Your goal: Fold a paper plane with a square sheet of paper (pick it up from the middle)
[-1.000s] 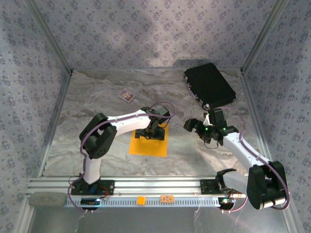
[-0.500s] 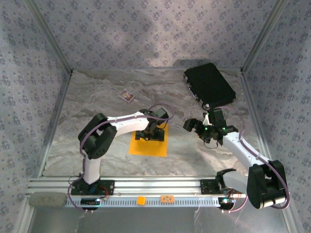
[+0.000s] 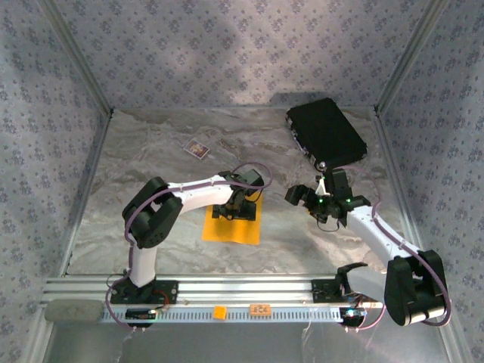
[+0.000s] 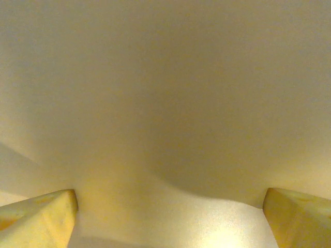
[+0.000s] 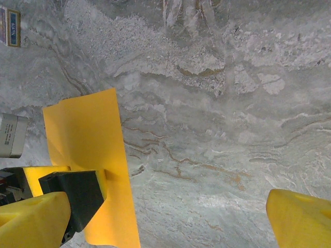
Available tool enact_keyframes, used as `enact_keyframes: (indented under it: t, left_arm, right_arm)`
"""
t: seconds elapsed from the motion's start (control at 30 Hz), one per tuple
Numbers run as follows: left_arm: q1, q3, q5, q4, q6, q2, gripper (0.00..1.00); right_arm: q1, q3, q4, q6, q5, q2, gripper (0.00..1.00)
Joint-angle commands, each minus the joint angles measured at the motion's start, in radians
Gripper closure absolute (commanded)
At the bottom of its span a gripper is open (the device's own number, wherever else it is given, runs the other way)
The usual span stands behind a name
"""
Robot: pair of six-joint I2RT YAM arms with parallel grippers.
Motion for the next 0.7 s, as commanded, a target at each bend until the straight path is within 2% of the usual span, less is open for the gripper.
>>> enact_keyframes:
  t: [0.0, 0.2, 0.43, 0.67]
  left_arm:
    - [-0.014, -0.03, 0.008, -0.018, -0.001, 0.068, 0.08]
    - [-0.014, -0.046, -0.005, 0.007, -0.005, 0.025, 0.13]
    - [-0.013, -0.068, -0.027, 0.048, -0.008, -0.035, 0.36]
    - [-0.013, -0.126, -0.039, 0.143, -0.021, -0.117, 0.47]
  right_arm:
    - [0.007, 0.029, -0.024, 0.008, 0.01, -0.015, 0.01]
    - [0.013, 0.034, -0.021, 0.017, 0.016, -0.008, 0.01]
    - [0.019, 0.035, -0.025, 0.026, 0.028, -0.01, 0.01]
    - [0.023, 0.042, -0.027, 0.038, 0.041, -0.009, 0.01]
